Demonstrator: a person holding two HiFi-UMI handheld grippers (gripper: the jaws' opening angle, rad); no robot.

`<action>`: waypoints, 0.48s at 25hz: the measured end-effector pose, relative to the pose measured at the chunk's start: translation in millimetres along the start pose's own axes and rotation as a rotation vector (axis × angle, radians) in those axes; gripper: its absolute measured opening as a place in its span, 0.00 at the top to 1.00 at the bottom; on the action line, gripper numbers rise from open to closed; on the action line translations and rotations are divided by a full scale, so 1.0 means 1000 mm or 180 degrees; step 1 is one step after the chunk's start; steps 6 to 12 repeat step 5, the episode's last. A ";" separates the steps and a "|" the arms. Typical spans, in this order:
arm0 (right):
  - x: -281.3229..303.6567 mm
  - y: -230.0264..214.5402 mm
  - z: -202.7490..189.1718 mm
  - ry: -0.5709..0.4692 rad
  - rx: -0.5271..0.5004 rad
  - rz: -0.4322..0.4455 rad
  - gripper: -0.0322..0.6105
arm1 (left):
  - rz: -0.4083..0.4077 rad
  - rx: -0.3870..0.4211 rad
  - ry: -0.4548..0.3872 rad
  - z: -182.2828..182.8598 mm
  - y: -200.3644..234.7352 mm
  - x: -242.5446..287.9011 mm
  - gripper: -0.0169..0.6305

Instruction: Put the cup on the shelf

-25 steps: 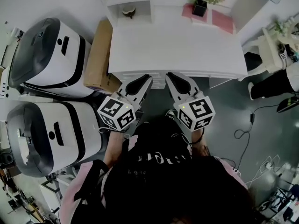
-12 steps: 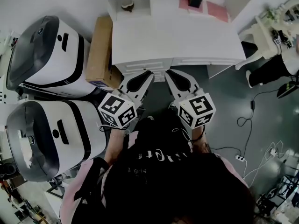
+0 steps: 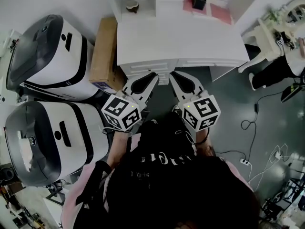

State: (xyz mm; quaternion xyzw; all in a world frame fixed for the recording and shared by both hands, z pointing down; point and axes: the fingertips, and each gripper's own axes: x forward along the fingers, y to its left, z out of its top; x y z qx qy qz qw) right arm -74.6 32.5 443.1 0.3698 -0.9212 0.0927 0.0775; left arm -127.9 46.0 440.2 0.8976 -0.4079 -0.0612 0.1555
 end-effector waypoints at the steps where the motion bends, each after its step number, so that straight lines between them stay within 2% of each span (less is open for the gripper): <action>1: 0.000 0.001 0.000 -0.0003 0.0000 -0.0003 0.86 | -0.0003 0.0000 -0.0006 0.001 -0.001 -0.001 0.89; 12: 0.001 0.008 0.000 -0.0009 0.0000 -0.0012 0.86 | -0.0020 0.0004 -0.0017 0.002 -0.002 -0.009 0.89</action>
